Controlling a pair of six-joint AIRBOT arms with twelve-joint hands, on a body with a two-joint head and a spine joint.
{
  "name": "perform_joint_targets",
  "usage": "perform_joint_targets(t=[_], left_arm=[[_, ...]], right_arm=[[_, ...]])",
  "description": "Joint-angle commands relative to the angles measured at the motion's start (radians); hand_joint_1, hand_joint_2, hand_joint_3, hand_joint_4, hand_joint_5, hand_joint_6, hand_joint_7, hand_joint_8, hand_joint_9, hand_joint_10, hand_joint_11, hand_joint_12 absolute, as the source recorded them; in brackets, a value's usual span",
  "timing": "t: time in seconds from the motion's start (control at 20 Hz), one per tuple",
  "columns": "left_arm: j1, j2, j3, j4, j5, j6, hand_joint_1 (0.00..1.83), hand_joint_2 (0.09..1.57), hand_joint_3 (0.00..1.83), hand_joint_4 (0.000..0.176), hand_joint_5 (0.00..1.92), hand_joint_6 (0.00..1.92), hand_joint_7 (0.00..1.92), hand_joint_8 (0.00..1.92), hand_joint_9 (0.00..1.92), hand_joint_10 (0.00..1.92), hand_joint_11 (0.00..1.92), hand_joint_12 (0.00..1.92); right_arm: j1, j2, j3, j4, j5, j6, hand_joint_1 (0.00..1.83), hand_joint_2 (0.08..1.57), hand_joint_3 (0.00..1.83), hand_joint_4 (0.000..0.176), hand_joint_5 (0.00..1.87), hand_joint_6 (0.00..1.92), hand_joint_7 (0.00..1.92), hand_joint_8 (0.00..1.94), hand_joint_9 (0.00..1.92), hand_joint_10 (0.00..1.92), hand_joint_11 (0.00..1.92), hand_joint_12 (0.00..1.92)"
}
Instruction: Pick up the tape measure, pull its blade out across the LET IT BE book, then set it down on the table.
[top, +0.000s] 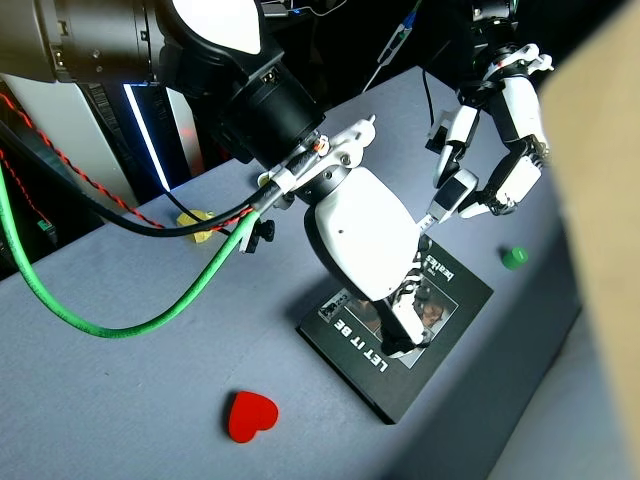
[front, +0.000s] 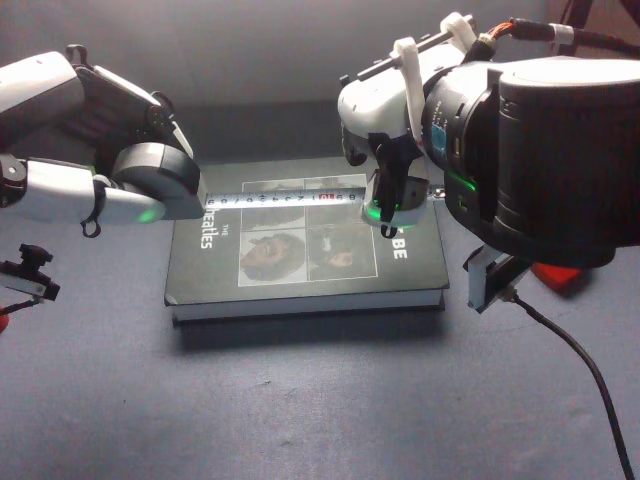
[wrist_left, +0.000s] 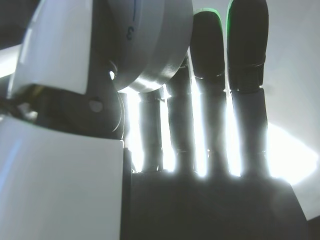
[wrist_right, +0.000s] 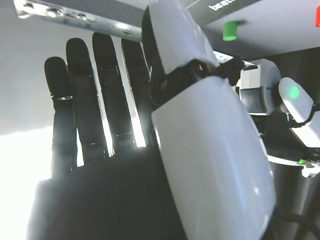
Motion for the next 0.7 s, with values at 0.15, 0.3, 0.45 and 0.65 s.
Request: perform_joint_targets(t=[0.15, 0.3, 0.45, 0.65], left_arm=[[-0.009, 0.000, 0.007, -0.033, -0.124, -0.014, 1.39, 1.08, 0.00, 0.000, 1.01, 0.71, 1.10, 0.79, 0.97, 1.20, 0.98, 0.99], [-0.009, 0.000, 0.007, -0.033, -0.126, -0.014, 1.39, 1.08, 0.00, 0.000, 1.02, 0.71, 1.10, 0.78, 0.97, 1.20, 0.99, 0.99], [-0.007, 0.000, 0.008, -0.033, -0.128, -0.014, 1.39, 1.08, 0.00, 0.000, 1.02, 0.69, 1.09, 0.81, 0.97, 1.20, 0.99, 0.98], [-0.006, 0.000, 0.007, -0.033, -0.129, -0.014, 1.39, 1.08, 0.00, 0.000, 1.01, 0.70, 1.09, 0.81, 0.98, 1.19, 0.98, 0.98]], right_arm=[[0.011, 0.002, -0.002, -0.077, 0.008, -0.002, 0.99, 1.16, 0.00, 0.000, 0.62, 0.01, 0.68, 0.01, 0.64, 0.02, 0.21, 1.04], [0.011, 0.003, -0.002, -0.077, 0.007, -0.003, 1.16, 1.15, 0.00, 0.000, 0.79, 1.00, 1.00, 0.70, 0.96, 0.12, 0.51, 1.18], [0.012, 0.004, -0.002, -0.079, 0.008, -0.004, 1.20, 1.15, 0.01, 0.000, 0.83, 1.24, 1.00, 0.95, 0.97, 0.53, 0.68, 1.38], [0.013, 0.005, -0.002, -0.082, 0.008, -0.005, 1.20, 1.16, 0.00, 0.000, 0.82, 1.23, 1.00, 0.98, 0.89, 0.73, 0.67, 1.38]])
